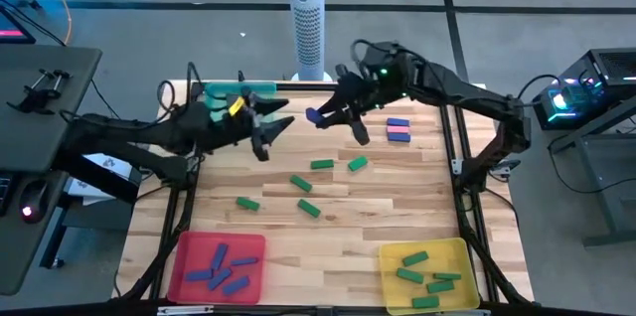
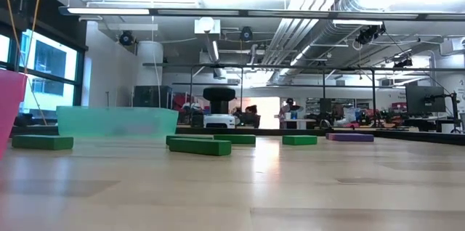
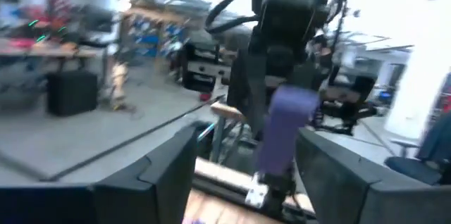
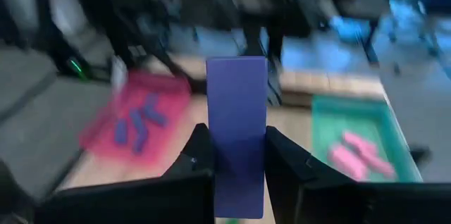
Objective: Sort blocks
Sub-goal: Put the blue block into the red bin
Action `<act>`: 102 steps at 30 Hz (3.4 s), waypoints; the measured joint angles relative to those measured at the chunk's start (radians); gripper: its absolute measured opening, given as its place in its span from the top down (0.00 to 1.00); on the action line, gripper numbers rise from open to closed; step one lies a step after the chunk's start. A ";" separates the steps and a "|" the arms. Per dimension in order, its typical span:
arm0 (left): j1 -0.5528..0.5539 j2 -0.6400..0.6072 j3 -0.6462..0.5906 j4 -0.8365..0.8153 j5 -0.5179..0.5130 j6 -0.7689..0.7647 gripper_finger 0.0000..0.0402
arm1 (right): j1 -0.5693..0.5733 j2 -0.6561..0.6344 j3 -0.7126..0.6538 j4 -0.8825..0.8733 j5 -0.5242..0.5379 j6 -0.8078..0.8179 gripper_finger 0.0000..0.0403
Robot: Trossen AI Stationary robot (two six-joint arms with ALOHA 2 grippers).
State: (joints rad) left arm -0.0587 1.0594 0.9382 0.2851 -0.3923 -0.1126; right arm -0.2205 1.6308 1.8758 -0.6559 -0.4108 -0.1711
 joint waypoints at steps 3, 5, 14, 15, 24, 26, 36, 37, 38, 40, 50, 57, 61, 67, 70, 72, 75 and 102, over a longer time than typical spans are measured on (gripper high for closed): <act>0.045 0.064 0.000 0.087 0.088 0.010 0.38 | 0.032 -0.002 0.001 0.067 0.007 0.037 0.90; 0.057 0.107 -0.001 0.137 0.122 0.018 0.35 | 0.050 0.002 0.000 0.069 0.017 0.045 0.90; 0.060 0.179 -0.002 0.291 0.174 0.107 0.30 | 0.067 -0.006 0.002 0.026 0.081 0.116 0.90; 0.063 0.178 -0.002 0.293 0.173 0.107 0.30 | 0.067 -0.005 0.002 0.030 0.084 0.123 0.90; 0.081 0.179 -0.002 0.278 0.226 0.069 0.30 | 0.065 -0.017 0.001 0.015 0.116 0.141 0.90; 0.081 0.180 -0.001 0.276 0.226 0.069 0.30 | 0.065 -0.025 0.001 0.005 0.124 0.140 0.90; 0.080 0.182 0.001 0.279 0.270 0.062 0.30 | 0.064 -0.003 -0.001 -0.038 0.202 0.149 0.90; 0.079 0.181 0.001 0.276 0.271 0.062 0.30 | 0.066 0.004 -0.001 -0.039 0.200 0.149 0.90; 0.078 0.181 0.001 0.278 0.272 0.062 0.30 | 0.069 0.011 -0.001 -0.039 0.200 0.149 0.90; 0.077 0.181 0.001 0.277 0.274 0.062 0.30 | 0.074 0.018 -0.003 -0.037 0.197 0.148 0.90; 0.079 0.181 0.001 0.255 0.253 0.039 0.30 | 0.091 0.023 -0.002 -0.009 0.187 0.129 0.90; 0.079 0.180 0.001 0.235 0.252 0.027 0.31 | 0.092 0.022 -0.001 0.019 0.175 0.128 0.90; 0.079 0.180 0.001 0.237 0.253 0.027 0.37 | 0.093 0.022 -0.001 0.031 0.169 0.129 0.90; 0.079 0.180 0.001 0.237 0.287 0.028 0.59 | 0.093 0.021 -0.001 0.030 0.168 0.127 0.89; 0.080 0.179 0.001 0.241 0.299 0.027 0.70 | 0.093 0.020 -0.001 0.026 0.167 0.126 0.84; 0.079 0.178 0.001 0.240 0.304 0.033 0.77 | 0.093 0.020 0.000 0.024 0.163 0.130 0.81; 0.079 0.178 0.001 0.240 0.311 0.036 0.81 | 0.094 0.020 0.000 0.024 0.164 0.132 0.79; 0.064 0.085 0.221 -0.476 0.276 0.148 0.81 | -0.041 -0.147 0.002 -0.104 0.207 0.137 0.46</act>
State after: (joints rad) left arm 0.0048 1.1440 1.1589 -0.1914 -0.1160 0.0351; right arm -0.2614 1.4835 1.8774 -0.7603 -0.2035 -0.0341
